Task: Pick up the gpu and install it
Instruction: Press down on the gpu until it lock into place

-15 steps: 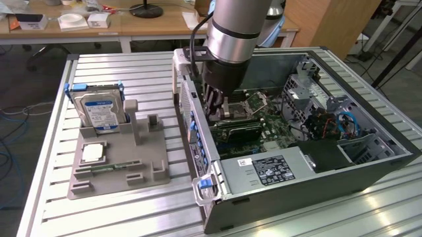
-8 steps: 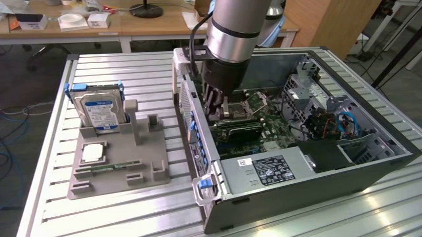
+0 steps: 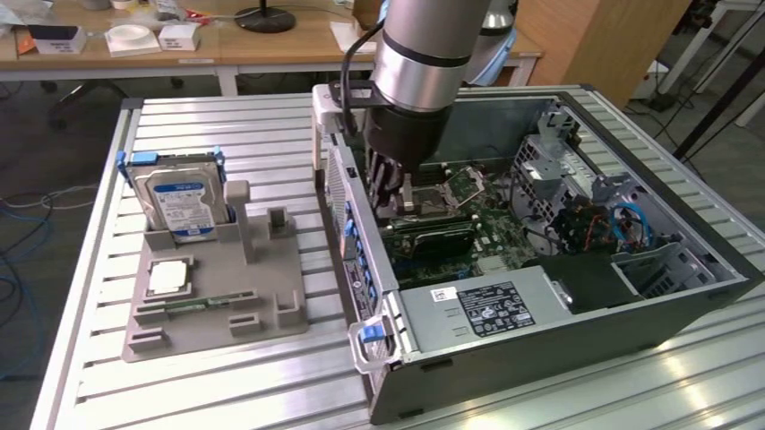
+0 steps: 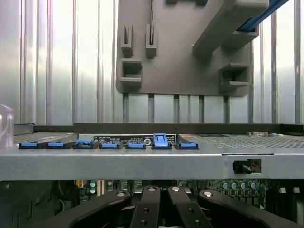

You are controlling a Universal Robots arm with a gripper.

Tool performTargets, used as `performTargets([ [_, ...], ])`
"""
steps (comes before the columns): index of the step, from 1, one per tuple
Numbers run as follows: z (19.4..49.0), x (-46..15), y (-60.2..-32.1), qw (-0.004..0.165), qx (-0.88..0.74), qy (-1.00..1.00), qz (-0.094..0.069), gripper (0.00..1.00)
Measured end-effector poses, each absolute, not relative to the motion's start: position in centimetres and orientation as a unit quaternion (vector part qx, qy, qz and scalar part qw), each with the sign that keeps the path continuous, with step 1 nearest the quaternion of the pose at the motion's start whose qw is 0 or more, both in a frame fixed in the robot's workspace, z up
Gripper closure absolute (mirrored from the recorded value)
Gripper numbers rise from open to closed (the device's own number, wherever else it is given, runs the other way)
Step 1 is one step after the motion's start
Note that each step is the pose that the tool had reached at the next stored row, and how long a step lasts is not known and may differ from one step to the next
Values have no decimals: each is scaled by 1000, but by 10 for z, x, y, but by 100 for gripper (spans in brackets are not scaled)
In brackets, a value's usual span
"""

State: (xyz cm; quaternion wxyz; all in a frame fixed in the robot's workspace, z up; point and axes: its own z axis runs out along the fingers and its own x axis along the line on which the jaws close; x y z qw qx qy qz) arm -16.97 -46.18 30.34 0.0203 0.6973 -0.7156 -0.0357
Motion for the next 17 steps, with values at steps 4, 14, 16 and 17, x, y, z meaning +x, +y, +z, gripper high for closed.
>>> performTargets([
  [4, 302, -170, -462, 20, 695, -718, -36, 89],
  [14, 296, -169, -462, 20, 691, -722, -36, 89],
  [16, 295, -165, -462, 18, 691, -722, -36, 89],
  [17, 295, -163, -462, 19, 691, -722, -36, 89],
])
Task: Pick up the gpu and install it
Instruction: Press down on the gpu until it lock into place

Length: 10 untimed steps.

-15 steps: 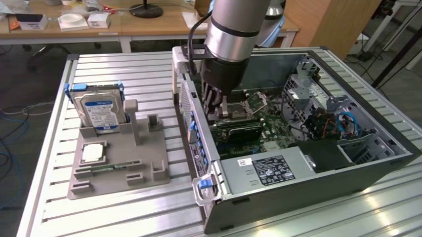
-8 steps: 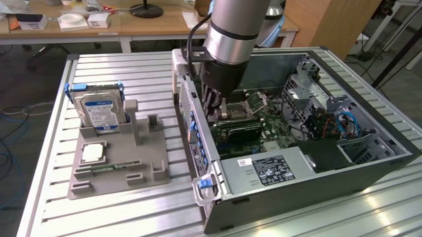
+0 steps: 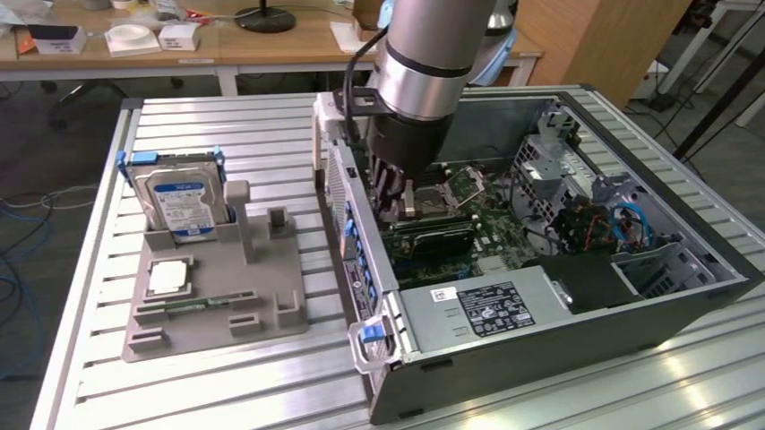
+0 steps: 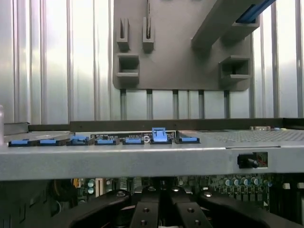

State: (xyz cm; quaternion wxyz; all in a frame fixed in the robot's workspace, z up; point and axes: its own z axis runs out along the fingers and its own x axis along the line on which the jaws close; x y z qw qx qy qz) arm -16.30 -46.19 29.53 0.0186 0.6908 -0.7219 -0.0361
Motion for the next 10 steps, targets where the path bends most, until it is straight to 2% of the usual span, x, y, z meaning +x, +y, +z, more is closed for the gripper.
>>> performTargets([
  [10, 301, -144, -462, 17, 691, -722, -38, 89],
])
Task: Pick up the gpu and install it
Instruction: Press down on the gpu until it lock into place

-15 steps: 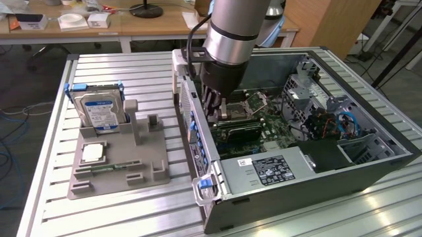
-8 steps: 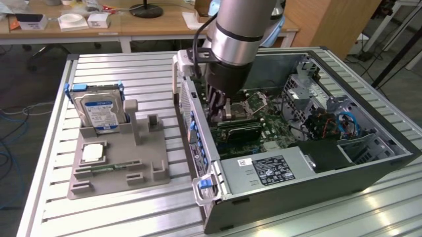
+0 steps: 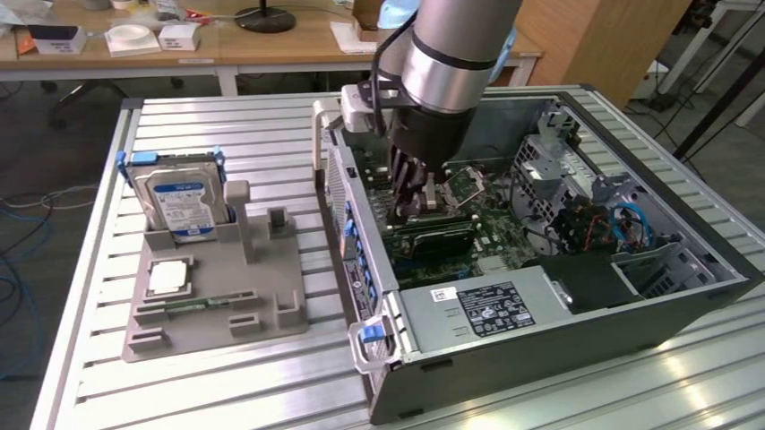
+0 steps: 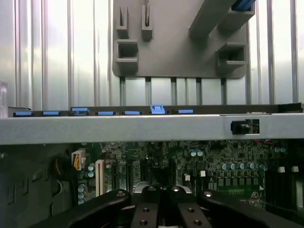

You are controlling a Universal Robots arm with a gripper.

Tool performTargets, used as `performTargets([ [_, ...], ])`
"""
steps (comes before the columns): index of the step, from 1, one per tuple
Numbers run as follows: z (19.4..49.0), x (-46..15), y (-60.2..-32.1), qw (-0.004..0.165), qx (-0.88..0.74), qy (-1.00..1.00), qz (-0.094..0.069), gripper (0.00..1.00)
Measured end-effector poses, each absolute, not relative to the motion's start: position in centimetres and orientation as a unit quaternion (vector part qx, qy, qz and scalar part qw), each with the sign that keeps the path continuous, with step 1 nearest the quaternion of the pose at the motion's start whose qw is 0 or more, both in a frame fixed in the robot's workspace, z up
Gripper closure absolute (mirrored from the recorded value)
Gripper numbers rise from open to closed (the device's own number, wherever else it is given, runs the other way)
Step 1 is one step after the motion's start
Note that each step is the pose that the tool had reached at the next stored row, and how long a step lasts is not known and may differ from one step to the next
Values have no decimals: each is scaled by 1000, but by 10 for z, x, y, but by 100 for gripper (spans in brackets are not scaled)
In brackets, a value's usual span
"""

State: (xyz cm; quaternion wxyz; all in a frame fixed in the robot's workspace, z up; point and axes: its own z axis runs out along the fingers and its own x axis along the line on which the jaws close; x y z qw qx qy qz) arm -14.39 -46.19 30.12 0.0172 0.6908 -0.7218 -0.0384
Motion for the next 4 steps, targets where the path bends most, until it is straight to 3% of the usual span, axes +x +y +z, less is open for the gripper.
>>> performTargets([
  [4, 301, -144, -462, 17, 691, -722, -38, 89],
])
